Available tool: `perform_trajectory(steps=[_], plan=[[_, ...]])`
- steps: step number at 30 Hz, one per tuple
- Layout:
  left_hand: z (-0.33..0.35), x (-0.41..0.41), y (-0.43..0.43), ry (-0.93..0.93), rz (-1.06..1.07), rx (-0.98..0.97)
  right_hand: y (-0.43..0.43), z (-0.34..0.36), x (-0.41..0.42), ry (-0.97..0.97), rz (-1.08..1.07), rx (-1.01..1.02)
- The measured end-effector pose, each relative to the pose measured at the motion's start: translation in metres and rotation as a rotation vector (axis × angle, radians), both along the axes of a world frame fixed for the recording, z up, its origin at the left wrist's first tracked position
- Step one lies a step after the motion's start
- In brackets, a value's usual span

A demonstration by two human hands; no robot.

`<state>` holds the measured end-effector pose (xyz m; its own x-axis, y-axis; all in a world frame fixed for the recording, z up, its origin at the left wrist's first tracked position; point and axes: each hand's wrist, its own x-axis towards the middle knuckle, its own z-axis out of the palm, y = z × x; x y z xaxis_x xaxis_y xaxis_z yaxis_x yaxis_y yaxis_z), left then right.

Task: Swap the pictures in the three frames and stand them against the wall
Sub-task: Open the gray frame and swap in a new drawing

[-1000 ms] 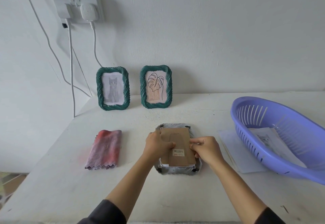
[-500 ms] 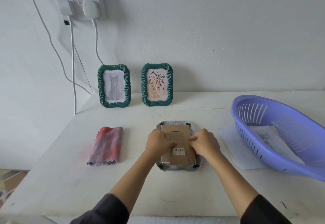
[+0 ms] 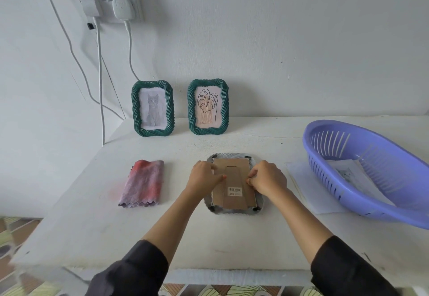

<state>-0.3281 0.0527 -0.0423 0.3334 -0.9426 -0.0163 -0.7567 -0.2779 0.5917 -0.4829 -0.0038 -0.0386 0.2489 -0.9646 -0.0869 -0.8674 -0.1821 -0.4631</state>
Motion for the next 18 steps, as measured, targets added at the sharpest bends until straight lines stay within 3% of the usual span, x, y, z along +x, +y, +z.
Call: perform_trajectory(steps=[3,6,10,18], plan=[[0.010,0.009,0.014,0.051,-0.079,-0.066,0.008,0.001,-0.013,-0.124,0.067,0.009],[0.014,0.017,0.029,0.076,-0.294,0.084,0.016,0.003,-0.026,-0.182,0.234,0.048],[0.010,0.020,0.040,0.007,-0.423,0.176,0.023,0.008,-0.042,-0.129,0.460,0.100],[0.010,0.021,0.047,-0.029,-0.460,0.119,0.026,0.007,-0.048,-0.051,0.564,0.060]])
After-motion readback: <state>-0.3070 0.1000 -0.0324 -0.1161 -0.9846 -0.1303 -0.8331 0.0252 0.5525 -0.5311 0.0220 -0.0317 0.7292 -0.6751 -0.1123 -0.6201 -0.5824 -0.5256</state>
